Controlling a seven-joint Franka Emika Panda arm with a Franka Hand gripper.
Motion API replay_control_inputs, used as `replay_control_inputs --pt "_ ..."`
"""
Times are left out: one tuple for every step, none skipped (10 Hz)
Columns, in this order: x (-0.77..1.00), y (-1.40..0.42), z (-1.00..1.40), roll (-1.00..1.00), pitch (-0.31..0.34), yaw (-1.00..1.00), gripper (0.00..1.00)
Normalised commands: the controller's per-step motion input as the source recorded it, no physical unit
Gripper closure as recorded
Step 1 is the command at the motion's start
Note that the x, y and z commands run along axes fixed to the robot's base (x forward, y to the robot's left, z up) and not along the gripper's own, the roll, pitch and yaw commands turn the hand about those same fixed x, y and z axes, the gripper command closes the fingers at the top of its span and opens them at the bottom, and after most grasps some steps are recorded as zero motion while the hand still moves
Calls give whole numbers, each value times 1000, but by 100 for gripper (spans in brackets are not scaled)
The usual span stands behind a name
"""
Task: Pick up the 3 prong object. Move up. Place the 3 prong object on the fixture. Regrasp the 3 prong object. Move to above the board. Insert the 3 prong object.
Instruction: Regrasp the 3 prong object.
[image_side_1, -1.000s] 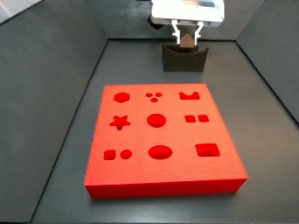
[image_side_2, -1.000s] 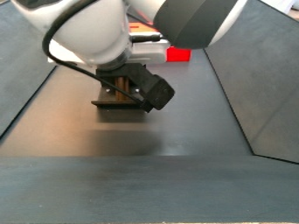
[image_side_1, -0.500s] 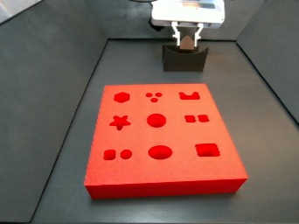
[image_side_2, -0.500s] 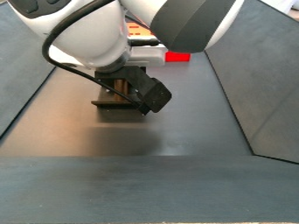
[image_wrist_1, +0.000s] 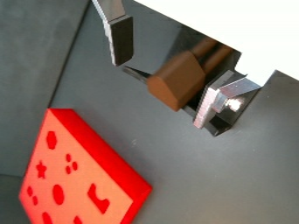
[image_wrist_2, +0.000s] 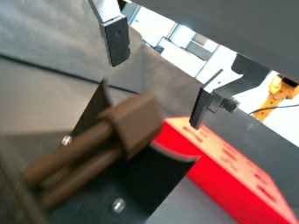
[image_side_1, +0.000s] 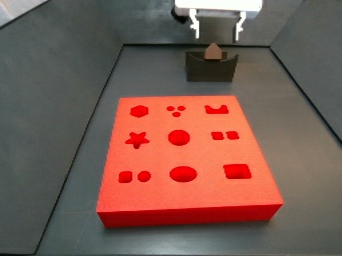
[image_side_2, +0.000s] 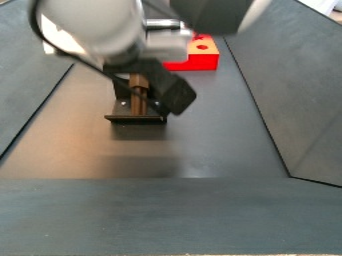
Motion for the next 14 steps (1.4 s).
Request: replay_control_inputs --pt "-37 0 1000 82 52 -4 0" --pt "-36 5 857 64 58 -13 0" --pt "-31 6 665 59 63 -17 0" --pt "-31 5 474 56 64 -21 0" --pt "-28 4 282 52 57 -26 0" --pt "-108 -729 613 1000 45 20 0" --pt "-96 -703 560 1000 44 20 0" --pt "-109 -535 396 1000 31 19 0" --pt "-113 -429 270 1000 26 18 0" --pt "-77 -219 76 1000 20 18 0" --pt "-50 -72 31 1000 20 18 0" --pt "-23 -15 6 1000 19 18 0" --pt "-20 -22 4 1000 16 18 0" --pt "-30 -25 9 1000 12 18 0"
